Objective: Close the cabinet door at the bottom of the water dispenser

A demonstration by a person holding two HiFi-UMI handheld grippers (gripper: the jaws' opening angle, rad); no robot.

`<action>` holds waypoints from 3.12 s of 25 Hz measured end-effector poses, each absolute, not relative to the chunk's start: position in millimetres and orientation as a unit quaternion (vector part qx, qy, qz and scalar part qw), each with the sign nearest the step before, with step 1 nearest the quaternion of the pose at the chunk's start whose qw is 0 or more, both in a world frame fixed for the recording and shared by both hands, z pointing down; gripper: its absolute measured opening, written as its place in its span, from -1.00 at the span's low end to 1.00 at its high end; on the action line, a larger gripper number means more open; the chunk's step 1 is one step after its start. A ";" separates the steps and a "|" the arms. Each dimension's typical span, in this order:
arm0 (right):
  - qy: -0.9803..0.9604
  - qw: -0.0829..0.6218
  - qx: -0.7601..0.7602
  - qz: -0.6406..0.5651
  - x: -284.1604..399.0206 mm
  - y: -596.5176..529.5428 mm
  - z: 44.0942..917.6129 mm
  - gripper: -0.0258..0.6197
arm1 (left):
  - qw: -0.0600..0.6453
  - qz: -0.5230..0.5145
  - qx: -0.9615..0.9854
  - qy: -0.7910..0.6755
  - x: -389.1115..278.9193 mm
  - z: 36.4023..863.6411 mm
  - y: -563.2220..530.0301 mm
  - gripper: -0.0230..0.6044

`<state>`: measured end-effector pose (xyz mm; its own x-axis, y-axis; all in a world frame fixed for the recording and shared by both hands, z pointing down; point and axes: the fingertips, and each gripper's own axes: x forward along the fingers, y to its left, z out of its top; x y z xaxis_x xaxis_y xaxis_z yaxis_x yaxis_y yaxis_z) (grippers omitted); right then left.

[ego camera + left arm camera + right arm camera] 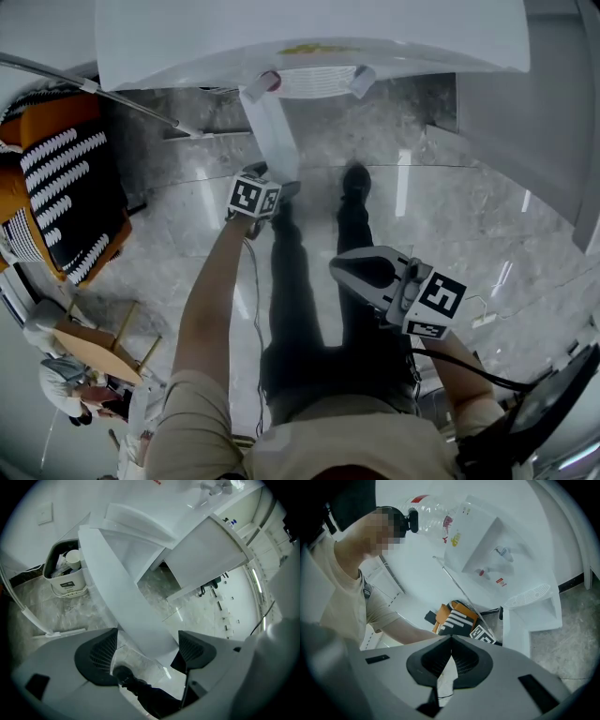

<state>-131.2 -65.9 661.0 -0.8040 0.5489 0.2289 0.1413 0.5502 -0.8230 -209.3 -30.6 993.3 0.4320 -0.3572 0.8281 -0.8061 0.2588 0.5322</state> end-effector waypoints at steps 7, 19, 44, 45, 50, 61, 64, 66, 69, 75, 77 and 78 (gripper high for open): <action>-0.851 0.232 -0.190 0.432 -121.4 -77.2 663.9 -0.87 | 0.634 0.164 0.579 -0.486 -201.0 989.3 -50.0 0.22; -0.851 0.237 -0.182 0.431 -112.9 -88.3 669.5 -0.87 | 0.648 0.156 0.596 -0.448 -185.1 987.5 -77.6 0.22; -0.851 0.237 -0.172 0.436 -96.8 -106.7 670.9 -0.87 | 0.637 0.113 0.607 -0.461 -171.4 976.4 -136.0 0.21; -0.851 0.237 -0.172 0.436 -97.1 -106.9 671.1 -0.87 | 0.637 0.114 0.608 -0.460 -171.1 976.2 -136.8 0.21; -0.850 0.237 -0.172 0.438 -99.2 -106.9 672.5 -0.87 | 0.633 0.112 0.614 -0.458 -170.4 975.1 -141.1 0.22; -0.849 0.238 -0.169 0.441 -98.1 -110.7 677.0 -0.87 | 0.623 0.118 0.622 -0.459 -168.7 975.6 -154.1 0.22; -0.849 0.236 -0.164 0.443 -98.3 -115.2 677.6 -0.87 | 0.620 0.117 0.623 -0.462 -167.1 976.2 -157.2 0.21; -0.850 0.235 -0.162 0.443 -98.0 -118.8 678.6 -0.87 | 0.617 0.116 0.624 -0.465 -167.9 976.3 -162.4 0.21; -0.850 0.235 -0.162 0.443 -96.2 -121.9 679.7 -0.87 | 0.615 0.115 0.625 -0.468 -168.3 976.0 -168.5 0.22; -0.850 0.231 -0.157 0.447 -95.1 -128.4 680.8 -0.87 | 0.606 0.113 0.626 -0.477 -168.5 975.6 -183.2 0.21; -0.850 0.230 -0.155 0.448 -93.7 -130.9 681.7 -0.87 | 0.605 0.112 0.626 -0.479 -168.8 976.0 -188.2 0.21; -0.849 0.230 -0.153 0.449 -92.5 -132.1 682.2 -0.87 | 0.605 0.111 0.625 -0.480 -168.7 976.2 -190.4 0.22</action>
